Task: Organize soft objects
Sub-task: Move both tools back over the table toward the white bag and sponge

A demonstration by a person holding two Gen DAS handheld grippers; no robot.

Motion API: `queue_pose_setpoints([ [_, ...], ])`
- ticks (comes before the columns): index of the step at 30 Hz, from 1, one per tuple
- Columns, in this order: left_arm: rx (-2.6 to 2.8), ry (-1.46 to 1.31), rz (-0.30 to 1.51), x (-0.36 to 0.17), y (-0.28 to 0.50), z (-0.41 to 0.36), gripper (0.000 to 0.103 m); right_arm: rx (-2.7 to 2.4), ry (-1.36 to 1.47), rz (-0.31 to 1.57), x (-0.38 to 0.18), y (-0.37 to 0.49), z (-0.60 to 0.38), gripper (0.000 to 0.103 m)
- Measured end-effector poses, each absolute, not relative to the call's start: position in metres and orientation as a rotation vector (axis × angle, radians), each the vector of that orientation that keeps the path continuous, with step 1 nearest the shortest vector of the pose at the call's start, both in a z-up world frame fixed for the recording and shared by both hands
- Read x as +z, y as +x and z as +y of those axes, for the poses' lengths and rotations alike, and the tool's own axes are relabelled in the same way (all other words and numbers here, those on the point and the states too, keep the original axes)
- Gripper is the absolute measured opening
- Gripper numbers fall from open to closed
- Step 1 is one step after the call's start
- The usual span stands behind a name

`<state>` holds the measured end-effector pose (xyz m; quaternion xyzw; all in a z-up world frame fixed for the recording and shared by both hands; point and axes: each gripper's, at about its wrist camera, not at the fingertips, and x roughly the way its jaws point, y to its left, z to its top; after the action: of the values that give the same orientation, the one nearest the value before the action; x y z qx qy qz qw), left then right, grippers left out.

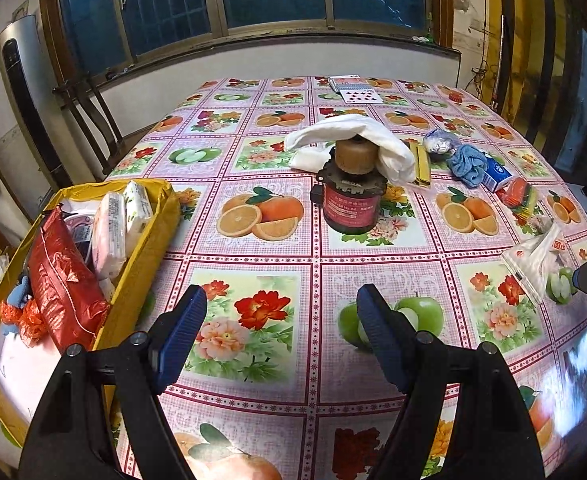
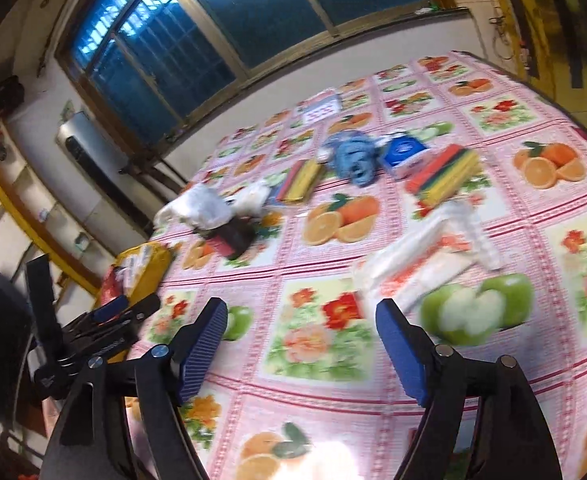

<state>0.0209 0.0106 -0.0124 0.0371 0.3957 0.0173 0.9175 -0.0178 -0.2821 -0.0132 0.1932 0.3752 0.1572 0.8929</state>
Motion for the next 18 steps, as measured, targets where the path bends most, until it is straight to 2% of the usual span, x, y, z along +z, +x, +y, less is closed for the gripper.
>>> queue_pose_setpoints([
  [3,0.008,0.06,0.834,-0.014,0.025,0.006,0.077,0.22,0.397,0.766,-0.012,-0.013,-0.308,0.096],
  [10,-0.046,0.067,0.871,-0.02,0.032,-0.015,0.077,0.094,0.432,0.796,-0.017,0.002,-0.352,0.096],
  [18,-0.091,0.106,0.906,-0.03,0.036,-0.041,0.077,0.011,0.404,0.96,-0.045,0.034,-0.335,0.096],
])
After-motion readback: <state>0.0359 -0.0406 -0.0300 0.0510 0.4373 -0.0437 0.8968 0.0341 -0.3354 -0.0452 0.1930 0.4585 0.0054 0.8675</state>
